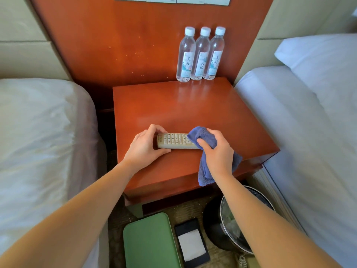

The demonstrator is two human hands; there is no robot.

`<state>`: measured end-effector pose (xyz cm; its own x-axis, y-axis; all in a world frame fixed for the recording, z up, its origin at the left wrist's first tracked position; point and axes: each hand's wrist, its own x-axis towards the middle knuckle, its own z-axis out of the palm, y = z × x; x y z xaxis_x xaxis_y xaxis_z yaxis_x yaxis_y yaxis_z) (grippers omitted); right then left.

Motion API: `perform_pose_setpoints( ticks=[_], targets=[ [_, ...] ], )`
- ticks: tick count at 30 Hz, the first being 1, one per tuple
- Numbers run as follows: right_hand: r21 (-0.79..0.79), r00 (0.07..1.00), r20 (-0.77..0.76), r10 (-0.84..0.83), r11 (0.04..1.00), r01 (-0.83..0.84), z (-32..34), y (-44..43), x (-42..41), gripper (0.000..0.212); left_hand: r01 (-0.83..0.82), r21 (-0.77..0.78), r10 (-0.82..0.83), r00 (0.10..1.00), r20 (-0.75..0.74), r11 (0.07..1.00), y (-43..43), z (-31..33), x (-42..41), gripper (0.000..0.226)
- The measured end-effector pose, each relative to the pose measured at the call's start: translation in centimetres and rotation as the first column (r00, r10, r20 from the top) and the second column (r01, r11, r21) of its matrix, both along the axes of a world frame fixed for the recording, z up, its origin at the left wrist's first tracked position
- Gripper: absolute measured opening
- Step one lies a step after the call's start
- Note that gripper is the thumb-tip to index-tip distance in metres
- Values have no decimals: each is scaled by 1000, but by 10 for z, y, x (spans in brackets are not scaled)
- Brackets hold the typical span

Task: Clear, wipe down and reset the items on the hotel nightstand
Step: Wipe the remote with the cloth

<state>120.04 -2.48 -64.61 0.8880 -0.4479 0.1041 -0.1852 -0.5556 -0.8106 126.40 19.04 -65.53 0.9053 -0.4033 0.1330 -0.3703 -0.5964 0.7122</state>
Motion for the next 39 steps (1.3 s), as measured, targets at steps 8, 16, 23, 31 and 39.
perform_pose_setpoints(
  ticks=[8, 16, 23, 31, 39],
  targets=[
    [146, 998, 49, 46, 988, -53, 12, -4, 0, 26, -210, -333, 108, 948, -299, 919, -7, 20, -26, 46],
    [643, 995, 46, 92, 759, -100, 60, -23, 14, 5, -495, -671, 129, 846, -518, 552, -36, 50, -38, 39],
    [728, 948, 70, 310, 634, -261, 95, -13, 18, 14, -274, -324, 226, 958, -178, 905, -66, 79, -28, 45],
    [818, 888, 17, 460, 504, -277, 91, -26, 16, 24, -169, 57, 166, 984, 59, 984, -79, 94, -28, 41],
    [846, 989, -48, 139, 532, -33, 72, -21, 23, 11, -179, 97, 158, 969, 192, 979, -91, 73, -39, 47]
  ],
)
